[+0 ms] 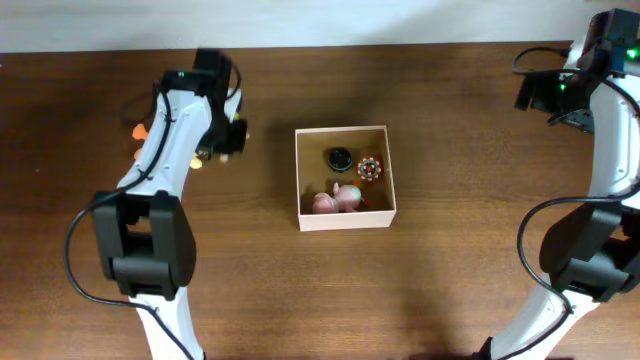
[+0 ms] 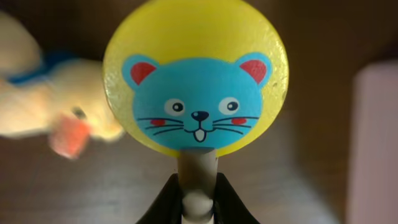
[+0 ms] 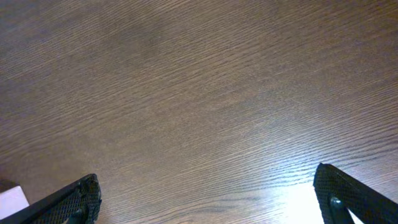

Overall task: Pack container
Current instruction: 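Lift the rattle and carry it over the pink box, then lower the rattle into the box and open the left gripper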

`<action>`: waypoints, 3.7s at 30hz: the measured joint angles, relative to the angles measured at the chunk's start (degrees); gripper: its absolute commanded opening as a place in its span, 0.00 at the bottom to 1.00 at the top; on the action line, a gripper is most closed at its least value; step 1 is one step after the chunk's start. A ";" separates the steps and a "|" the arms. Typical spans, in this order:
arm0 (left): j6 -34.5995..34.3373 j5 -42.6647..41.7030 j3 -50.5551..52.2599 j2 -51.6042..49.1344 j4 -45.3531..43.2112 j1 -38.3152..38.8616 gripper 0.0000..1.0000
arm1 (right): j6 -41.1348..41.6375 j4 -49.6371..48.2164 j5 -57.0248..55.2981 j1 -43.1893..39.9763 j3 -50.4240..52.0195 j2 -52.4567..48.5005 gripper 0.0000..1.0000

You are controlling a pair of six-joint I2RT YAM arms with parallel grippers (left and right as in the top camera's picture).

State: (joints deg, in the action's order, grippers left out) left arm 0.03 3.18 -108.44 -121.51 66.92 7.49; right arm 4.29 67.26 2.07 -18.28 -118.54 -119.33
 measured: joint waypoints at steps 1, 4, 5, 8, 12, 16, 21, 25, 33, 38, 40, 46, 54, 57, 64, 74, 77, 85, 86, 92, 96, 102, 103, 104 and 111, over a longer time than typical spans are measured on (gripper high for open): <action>-0.81 0.00 -2.03 0.00 -0.02 0.55 0.02 | 0.02 -0.02 0.00 0.00 0.00 0.00 0.99; -2.75 0.00 -9.51 0.00 0.63 3.32 0.02 | 0.02 -0.02 0.00 0.00 0.00 0.00 0.99; -3.17 0.00 -11.50 0.00 0.83 4.35 0.02 | 0.00 -0.02 0.00 0.00 0.00 0.00 0.99; -4.42 0.00 -15.72 0.00 1.14 7.41 0.02 | 0.02 0.00 0.00 0.00 0.00 0.00 0.99; -7.67 0.07 -19.80 0.00 2.36 12.24 0.02 | 0.04 0.00 0.00 0.00 0.00 0.00 0.99; -13.00 0.46 -20.50 0.00 4.96 16.15 0.02 | 0.02 0.00 0.00 0.00 0.00 0.00 0.99; -17.42 2.27 -20.52 0.00 7.50 19.50 0.02 | -0.02 0.00 0.00 0.00 0.00 0.00 0.99; -20.37 3.54 -20.52 0.00 9.25 22.03 0.02 | 0.00 0.00 0.00 0.00 0.00 0.00 0.99; -26.84 7.26 -20.22 0.00 12.07 26.82 0.02 | -0.02 0.00 0.00 0.00 0.00 0.00 0.99; -30.80 8.94 -15.47 0.00 10.03 27.85 0.02 | -0.02 0.00 0.00 0.00 0.00 0.00 0.99; -32.24 9.29 -12.63 0.00 9.05 27.80 0.02 | -0.02 0.00 0.00 0.00 0.00 0.00 0.99; -34.45 9.55 -4.44 0.00 3.72 27.76 0.02 | -0.02 0.00 0.00 0.00 0.00 0.00 0.99; -35.08 9.55 3.13 0.00 -3.93 27.76 0.02 | 0.00 0.00 0.00 0.00 0.00 0.00 0.99; -35.21 9.55 4.59 -0.02 -5.92 27.76 0.02 | 0.00 -0.02 0.00 0.00 0.00 0.00 0.99; -35.23 9.57 7.10 0.00 -8.31 27.76 0.02 | 0.00 0.00 0.00 0.00 0.00 0.00 0.99; -35.23 9.55 11.30 -0.02 -9.77 27.76 0.02 | 0.00 0.00 0.00 0.00 0.00 0.00 0.99; -35.26 9.55 11.61 -0.02 -9.77 27.76 0.02 | 0.00 0.00 0.00 0.00 0.00 0.00 0.99; -35.69 9.68 11.61 -0.02 -11.82 27.76 0.75 | 0.00 0.00 0.00 0.00 0.00 0.00 0.99; -35.87 9.70 11.61 -0.02 -12.33 27.76 0.76 | -0.02 0.00 0.00 0.00 0.00 0.00 0.99; -35.85 9.92 11.61 -0.02 -13.33 27.76 0.76 | -0.02 0.00 0.00 0.00 0.00 0.00 0.99; -35.85 9.97 11.61 -0.02 -13.66 27.76 0.75 | 0.04 0.00 0.00 0.00 0.00 0.00 0.99; -35.85 9.94 11.58 -0.02 -14.25 27.76 0.75 | -0.04 0.00 0.00 0.00 0.00 0.00 0.99; -35.85 9.97 11.54 -0.02 -14.25 27.76 0.75 | -0.02 0.00 0.00 0.00 0.00 0.00 0.99; -35.85 9.97 11.32 -0.02 -14.25 27.76 0.75 | 0.04 0.00 0.00 0.00 0.00 0.00 0.99; -32.39 9.97 2.82 -0.20 -14.25 27.76 0.77 | 0.02 0.00 0.00 0.00 0.00 0.00 0.99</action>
State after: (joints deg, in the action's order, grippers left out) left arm -32.36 13.15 -105.62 -121.71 52.66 35.24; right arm 4.32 67.26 2.07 -18.28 -118.54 -119.33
